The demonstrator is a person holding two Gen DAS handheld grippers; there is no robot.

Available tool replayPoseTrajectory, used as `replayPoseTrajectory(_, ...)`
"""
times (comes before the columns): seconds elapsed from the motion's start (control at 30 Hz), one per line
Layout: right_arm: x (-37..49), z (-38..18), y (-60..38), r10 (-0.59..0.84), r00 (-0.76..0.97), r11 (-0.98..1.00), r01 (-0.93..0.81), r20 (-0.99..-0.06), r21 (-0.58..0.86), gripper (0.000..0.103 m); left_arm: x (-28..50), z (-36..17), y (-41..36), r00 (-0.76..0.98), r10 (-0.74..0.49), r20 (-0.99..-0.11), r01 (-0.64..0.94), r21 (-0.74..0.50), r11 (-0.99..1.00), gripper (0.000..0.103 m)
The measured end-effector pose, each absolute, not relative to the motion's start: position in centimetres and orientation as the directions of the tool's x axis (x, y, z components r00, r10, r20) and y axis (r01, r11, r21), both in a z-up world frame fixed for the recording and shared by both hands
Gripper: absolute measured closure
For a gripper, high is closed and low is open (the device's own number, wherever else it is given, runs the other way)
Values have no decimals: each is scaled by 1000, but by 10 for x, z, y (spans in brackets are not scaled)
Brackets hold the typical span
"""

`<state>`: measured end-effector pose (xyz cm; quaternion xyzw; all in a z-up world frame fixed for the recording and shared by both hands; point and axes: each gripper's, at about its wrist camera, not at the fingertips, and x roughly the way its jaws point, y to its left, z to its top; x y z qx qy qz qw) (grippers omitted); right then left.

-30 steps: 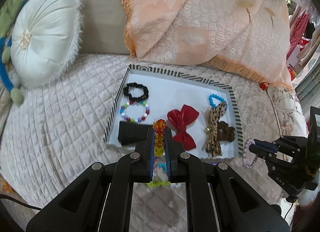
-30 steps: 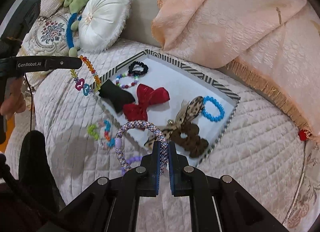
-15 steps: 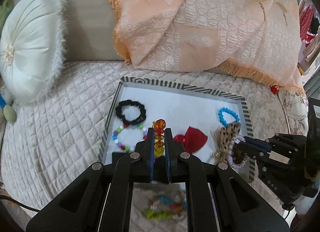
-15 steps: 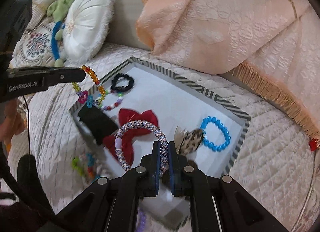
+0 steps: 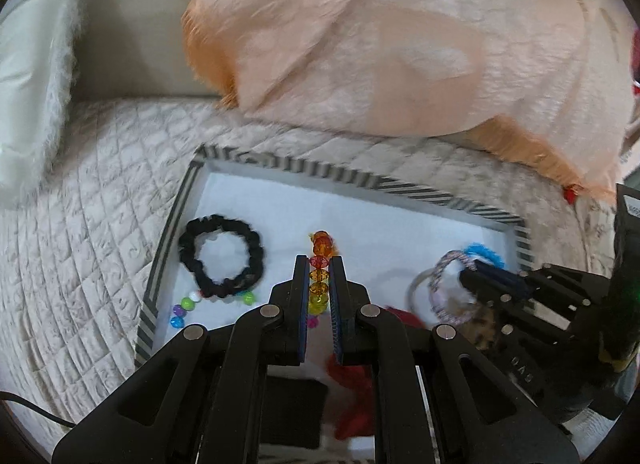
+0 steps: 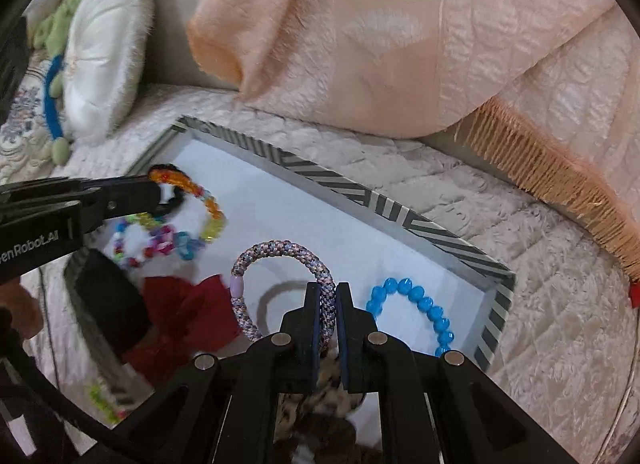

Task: Organize jewelry
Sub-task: 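Drop the grey bracelet in the tray with the right tool while the left drops the orange strand, then move both open tools back toward the purple bracelet and multicolour hair ties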

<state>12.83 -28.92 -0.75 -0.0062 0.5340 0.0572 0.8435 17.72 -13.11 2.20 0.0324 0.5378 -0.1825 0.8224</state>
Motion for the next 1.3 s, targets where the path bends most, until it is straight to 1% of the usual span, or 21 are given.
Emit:
replayPoseTrajectory(0.17, 140, -24, -287, 57, 402, 996, -84, -914, 25, 96, 187, 6, -118, 345, -229, -910, 298, -125, 946, 95)
replayPoseTrajectory(0.37, 143, -22, -296, 111, 426, 994, -31, -898, 108, 96, 183, 0, -110, 342, -233, -911, 291, -133, 947, 94)
replayPoseTrajectory(0.4, 139, -19, -297, 120, 433, 993, -31, -893, 118, 95, 182, 0, -109, 341, -231, -911, 291, -131, 948, 90)
replayPoseTrajectory(0.43, 135, -17, -295, 125, 440, 992, -35, -889, 122, 94, 180, 1, -107, 342, -228, -912, 292, -128, 948, 80)
replayPoseTrajectory(0.47, 131, -13, -294, 138, 450, 990, -45, -882, 132, 93, 178, 2, -107, 344, -228, -911, 290, -128, 948, 74)
replayPoseTrajectory(0.5, 126, -10, -293, 144, 457, 989, -51, -878, 135, 93, 175, 4, -104, 347, -230, -909, 287, -131, 949, 63)
replayPoseTrajectory(0.53, 121, -5, -292, 146, 467, 989, -56, -872, 135, 92, 172, 6, -103, 349, -233, -908, 284, -135, 949, 61)
replayPoseTrajectory(0.63, 107, 8, -287, 160, 495, 987, -75, -854, 142, 91, 161, 12, -98, 352, -236, -906, 287, -136, 948, 61)
replayPoseTrajectory(0.87, 66, 33, -272, 126, 547, 991, -111, -827, 78, 91, 123, 30, -87, 414, -207, -886, 303, -80, 950, 61)
replayPoseTrajectory(1.03, 34, 34, -265, 171, 525, 983, -141, -834, 113, 91, 92, 41, -77, 461, -189, -867, 316, -38, 948, 61)
replayPoseTrajectory(1.3, -18, 39, -258, 226, 498, 973, -159, -837, 168, 91, 48, 51, -61, 468, -225, -854, 335, -64, 940, 61)
